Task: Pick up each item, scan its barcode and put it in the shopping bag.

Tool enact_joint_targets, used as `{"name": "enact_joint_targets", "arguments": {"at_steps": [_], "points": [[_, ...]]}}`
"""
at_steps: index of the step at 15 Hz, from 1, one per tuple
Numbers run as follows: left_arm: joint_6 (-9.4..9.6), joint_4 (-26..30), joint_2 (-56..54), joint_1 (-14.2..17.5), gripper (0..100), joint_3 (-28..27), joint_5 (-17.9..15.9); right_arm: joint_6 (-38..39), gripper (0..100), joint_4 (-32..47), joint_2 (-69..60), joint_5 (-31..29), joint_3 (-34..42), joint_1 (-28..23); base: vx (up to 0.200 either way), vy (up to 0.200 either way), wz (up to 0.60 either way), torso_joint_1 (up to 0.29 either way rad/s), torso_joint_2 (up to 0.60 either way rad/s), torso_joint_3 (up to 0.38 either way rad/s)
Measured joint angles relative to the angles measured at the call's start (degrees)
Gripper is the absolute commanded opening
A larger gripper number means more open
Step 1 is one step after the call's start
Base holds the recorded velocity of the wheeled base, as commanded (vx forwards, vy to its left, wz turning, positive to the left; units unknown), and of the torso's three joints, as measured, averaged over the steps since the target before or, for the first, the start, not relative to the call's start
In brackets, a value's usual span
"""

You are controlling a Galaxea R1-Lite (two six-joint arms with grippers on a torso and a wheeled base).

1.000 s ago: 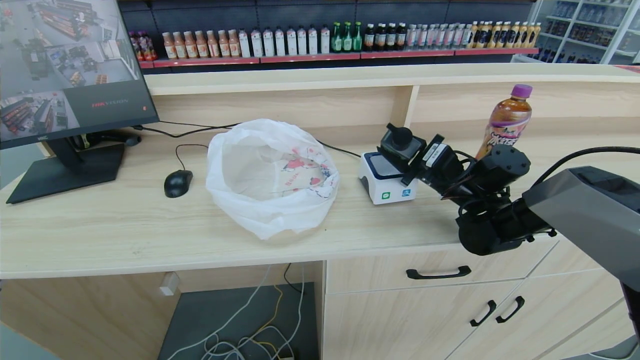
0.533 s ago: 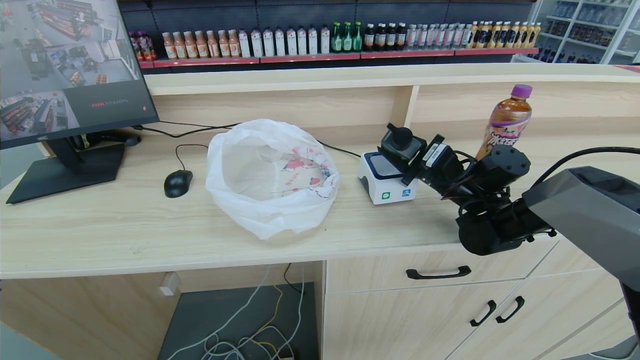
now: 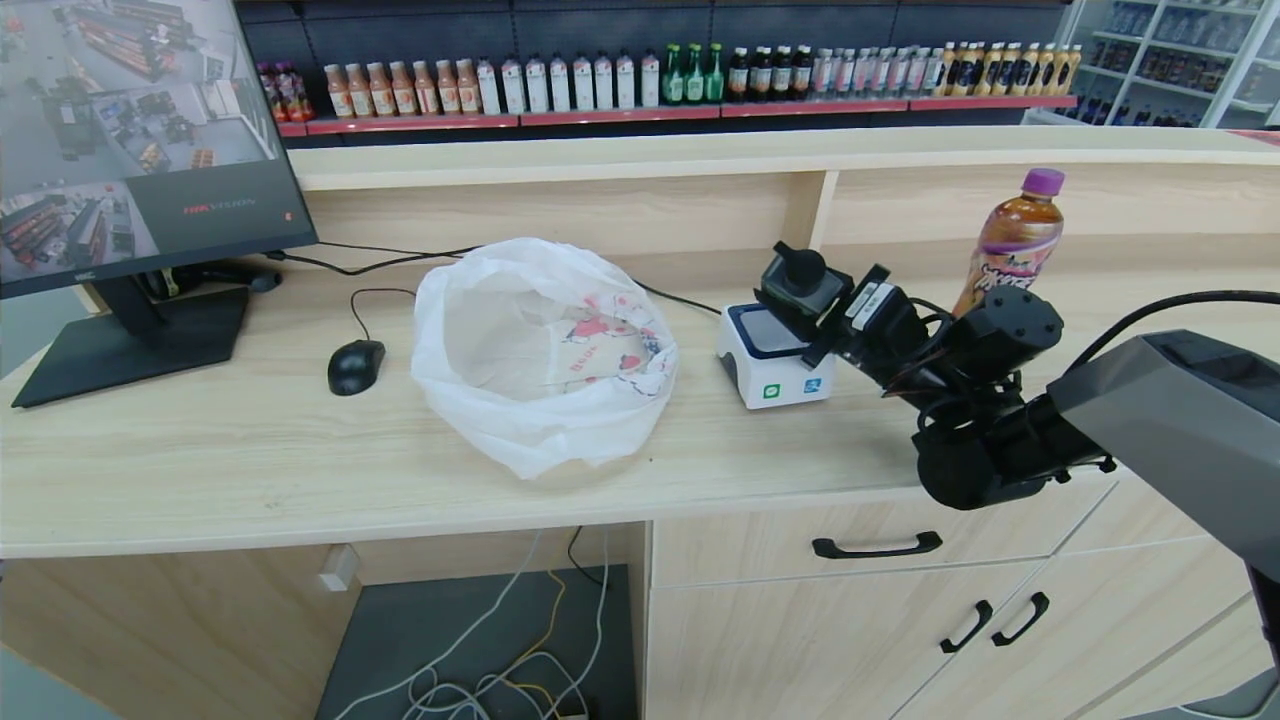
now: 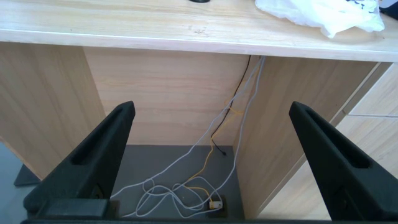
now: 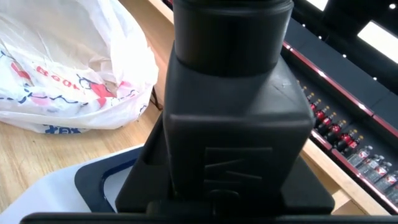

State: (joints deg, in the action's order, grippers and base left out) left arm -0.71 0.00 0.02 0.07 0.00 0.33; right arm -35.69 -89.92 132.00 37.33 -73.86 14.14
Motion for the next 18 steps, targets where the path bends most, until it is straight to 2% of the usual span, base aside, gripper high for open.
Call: {"name": "enact_joint_targets", "arguments": {"at_steps": [6,11,14,18], "points": [[0.05,0.0,0.0,0.0,100,0.0,0.0,2.5,0,3.6,-6.3,-1.8,2.5,2.0,0.0,0.0,0.0,0.0,0.0,0.0],[0.05,0.0,0.0,0.0,100,0.0,0.0,10.7,0,2.5,-14.4,-2.7,16.3,3.5,0.0,0.0,0.0,0.0,0.0,0.0],[0.05,0.0,0.0,0.0,100,0.0,0.0,20.6,0,0.3,-19.4,-9.5,25.4,3.9,0.0,0.0,0.0,0.0,0.0,0.0],[0.0,0.0,0.0,0.0,100,0.0,0.0,28.2,0,0.0,-23.7,-17.4,29.8,4.2,0.0,0.0,0.0,0.0,0.0,0.0]]}}
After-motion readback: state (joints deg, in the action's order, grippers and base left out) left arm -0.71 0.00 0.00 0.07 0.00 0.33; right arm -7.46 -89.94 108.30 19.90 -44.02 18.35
